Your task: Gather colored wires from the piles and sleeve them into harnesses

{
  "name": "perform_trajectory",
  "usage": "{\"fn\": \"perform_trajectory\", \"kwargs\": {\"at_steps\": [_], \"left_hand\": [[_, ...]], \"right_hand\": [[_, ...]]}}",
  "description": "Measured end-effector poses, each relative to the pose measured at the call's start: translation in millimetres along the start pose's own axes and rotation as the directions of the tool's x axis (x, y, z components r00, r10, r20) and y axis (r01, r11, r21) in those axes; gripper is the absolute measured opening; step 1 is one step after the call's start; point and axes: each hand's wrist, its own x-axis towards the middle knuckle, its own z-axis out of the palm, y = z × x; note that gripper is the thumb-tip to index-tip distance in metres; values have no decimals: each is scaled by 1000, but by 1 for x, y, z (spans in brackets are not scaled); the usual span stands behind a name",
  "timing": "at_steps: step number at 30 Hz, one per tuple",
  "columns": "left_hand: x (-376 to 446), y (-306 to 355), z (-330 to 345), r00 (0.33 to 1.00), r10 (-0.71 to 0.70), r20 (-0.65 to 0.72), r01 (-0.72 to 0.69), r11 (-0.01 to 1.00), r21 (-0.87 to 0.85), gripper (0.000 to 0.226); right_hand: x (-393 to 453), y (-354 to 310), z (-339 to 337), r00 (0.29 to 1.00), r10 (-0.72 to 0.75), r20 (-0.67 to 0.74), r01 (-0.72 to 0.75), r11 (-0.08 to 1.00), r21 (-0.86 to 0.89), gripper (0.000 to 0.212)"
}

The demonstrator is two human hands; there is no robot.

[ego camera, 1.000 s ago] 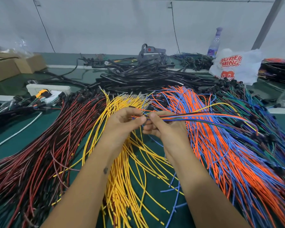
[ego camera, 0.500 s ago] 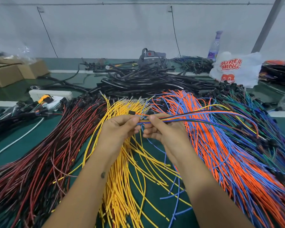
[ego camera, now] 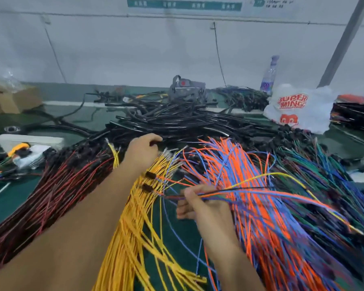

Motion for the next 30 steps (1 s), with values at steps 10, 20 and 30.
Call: {"fn": "perform_trajectory", "kwargs": {"at_steps": [10, 20, 30], "left_hand": [[67, -7, 38, 990, -115, 78, 37, 757, 652, 37], [43, 31, -11, 954, 280, -112, -216, 893, 394, 29], [-81, 31, -98, 703, 707, -78, -589, 640, 494, 32]], "right_hand": [[0, -4, -2, 998, 47, 34, -46, 998, -36, 17], [-3, -8, -4, 998, 1, 58, 2, 998, -55, 14], [-8, -9, -2, 999, -31, -8, 30, 993, -111, 20]]}}
